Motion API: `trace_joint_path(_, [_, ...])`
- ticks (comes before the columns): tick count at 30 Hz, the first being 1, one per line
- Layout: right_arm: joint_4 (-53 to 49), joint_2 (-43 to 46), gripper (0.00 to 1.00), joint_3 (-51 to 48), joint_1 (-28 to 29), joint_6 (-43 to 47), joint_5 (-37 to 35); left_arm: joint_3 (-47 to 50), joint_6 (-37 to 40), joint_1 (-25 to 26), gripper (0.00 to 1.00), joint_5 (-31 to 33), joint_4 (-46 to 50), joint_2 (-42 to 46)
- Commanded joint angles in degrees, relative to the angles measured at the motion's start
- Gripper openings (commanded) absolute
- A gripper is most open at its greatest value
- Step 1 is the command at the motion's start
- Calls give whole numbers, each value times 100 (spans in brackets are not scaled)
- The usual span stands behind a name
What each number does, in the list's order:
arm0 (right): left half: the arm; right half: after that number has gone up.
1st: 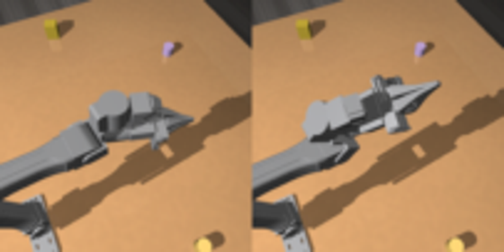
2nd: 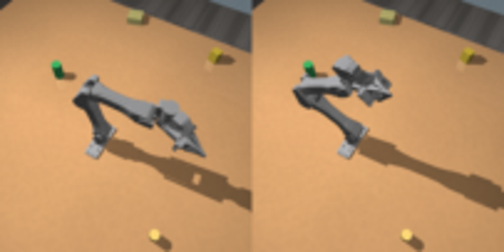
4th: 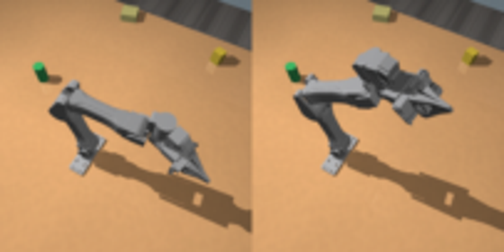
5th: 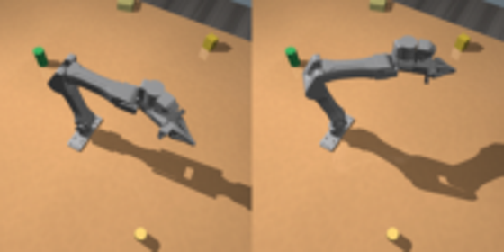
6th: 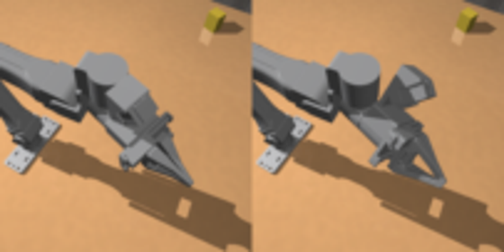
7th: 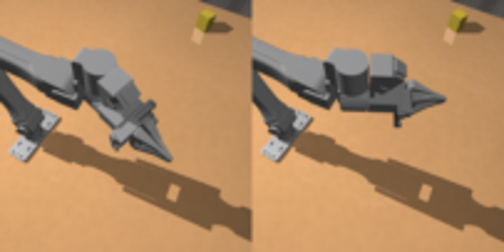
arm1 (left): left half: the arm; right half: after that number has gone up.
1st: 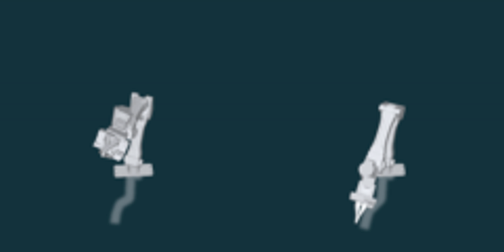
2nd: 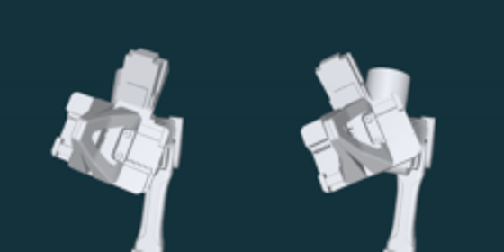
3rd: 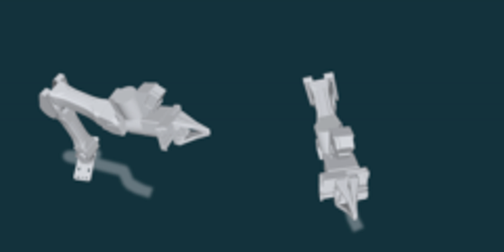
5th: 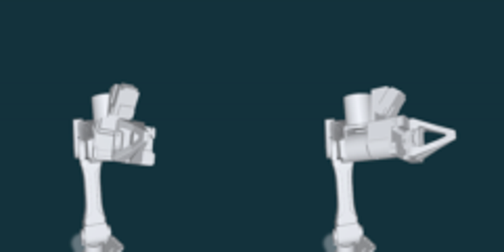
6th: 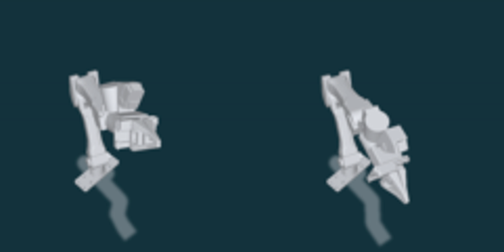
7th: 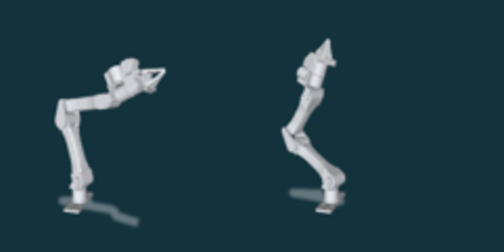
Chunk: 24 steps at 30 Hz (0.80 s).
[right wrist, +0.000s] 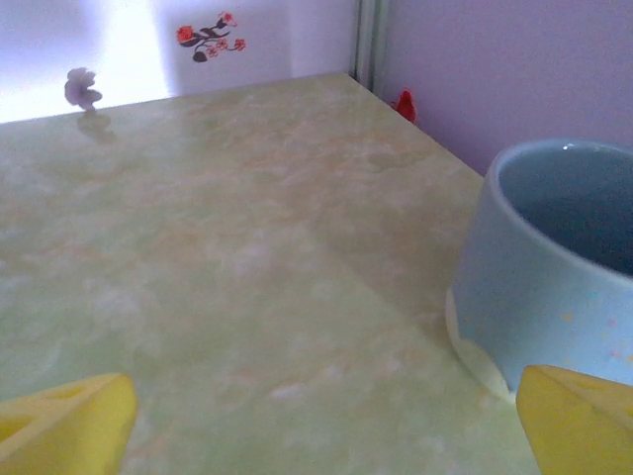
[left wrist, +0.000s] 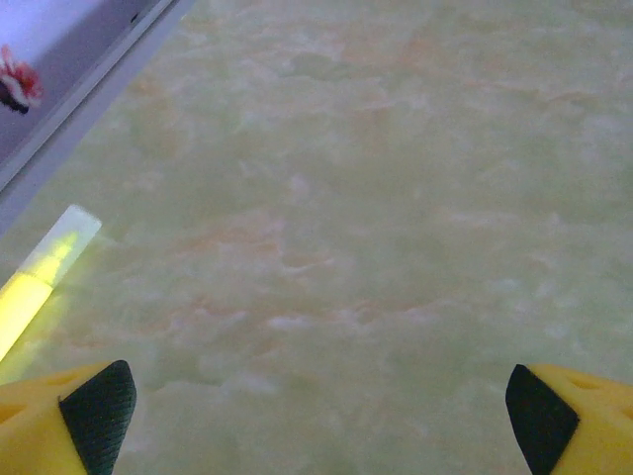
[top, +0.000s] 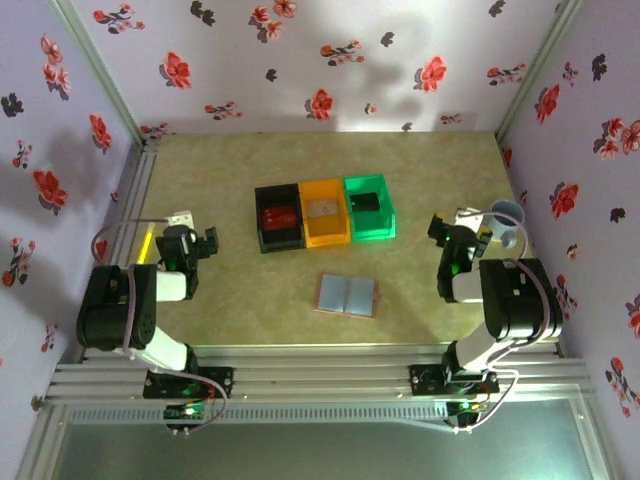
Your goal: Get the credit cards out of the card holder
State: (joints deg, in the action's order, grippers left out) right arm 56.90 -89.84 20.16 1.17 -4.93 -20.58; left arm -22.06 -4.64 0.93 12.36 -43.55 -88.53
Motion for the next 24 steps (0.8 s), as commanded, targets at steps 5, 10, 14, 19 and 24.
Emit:
trace_joint_path(5, [-346,53,99,49,-141,-211,820,131,139,-6,100,213,-1055,40])
trace_joint_path(10, [-386,42,99,82,-147,-227,772,11,165,12,100,189,-833,27])
trace_joint_path(14, [-402,72,99,75,-117,-219,757,18,174,13,100,162,-868,18])
trace_joint_path(19, [-373,57,99,64,-117,-196,764,1,187,13,100,135,-832,10])
trace_joint_path(24, [-365,68,99,53,-117,-201,755,-22,245,13,100,-23,-786,11])
